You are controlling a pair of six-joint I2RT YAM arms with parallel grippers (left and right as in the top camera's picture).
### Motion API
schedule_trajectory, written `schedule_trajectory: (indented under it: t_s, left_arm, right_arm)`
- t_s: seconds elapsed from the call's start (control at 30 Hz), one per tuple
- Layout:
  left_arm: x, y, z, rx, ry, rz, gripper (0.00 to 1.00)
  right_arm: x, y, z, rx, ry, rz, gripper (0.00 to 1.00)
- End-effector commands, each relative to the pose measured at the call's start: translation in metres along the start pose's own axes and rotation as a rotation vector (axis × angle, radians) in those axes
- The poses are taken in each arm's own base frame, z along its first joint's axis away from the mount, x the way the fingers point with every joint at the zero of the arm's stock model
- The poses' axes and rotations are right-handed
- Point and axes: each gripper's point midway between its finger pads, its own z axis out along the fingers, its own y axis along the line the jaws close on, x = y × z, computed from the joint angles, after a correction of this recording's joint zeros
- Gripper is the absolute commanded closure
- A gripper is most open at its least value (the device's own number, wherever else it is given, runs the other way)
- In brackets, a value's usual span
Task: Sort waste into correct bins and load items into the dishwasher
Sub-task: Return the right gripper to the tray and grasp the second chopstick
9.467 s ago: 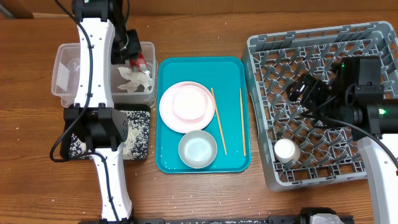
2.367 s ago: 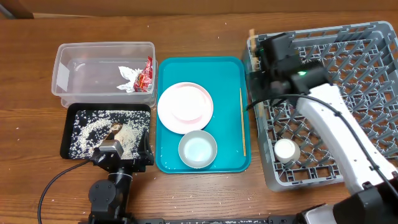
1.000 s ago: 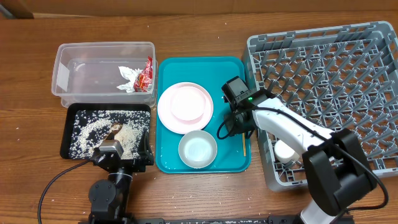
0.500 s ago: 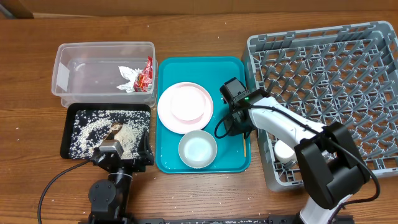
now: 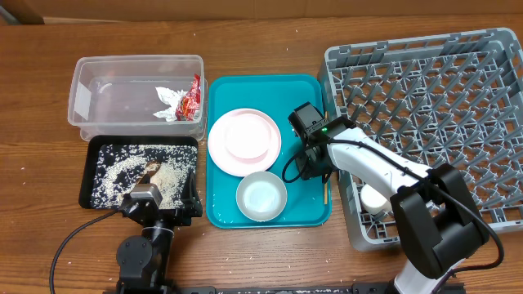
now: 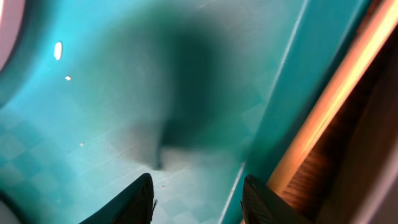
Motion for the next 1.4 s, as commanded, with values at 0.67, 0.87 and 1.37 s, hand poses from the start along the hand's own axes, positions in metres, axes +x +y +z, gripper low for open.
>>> schedule_trajectory:
  t_s: [0.67, 0.87, 1.37]
  left_arm:
    - [0.002, -0.002, 0.000, 0.011, -0.003, 0.013, 0.00]
    - [0.002, -0.002, 0.000, 0.011, -0.003, 0.013, 0.00]
    - [0.002, -0.002, 0.000, 0.011, -0.003, 0.013, 0.00]
  right_arm:
    - [-0.012, 0.010, -0.014, 0.045, -0.078, -0.025, 0.46]
    - [-0.018, 0.001, -0.015, 0.091, -0.106, 0.030, 0.65]
    - [-0.022, -0.035, -0.014, 0.112, -0.094, 0.141, 0.96]
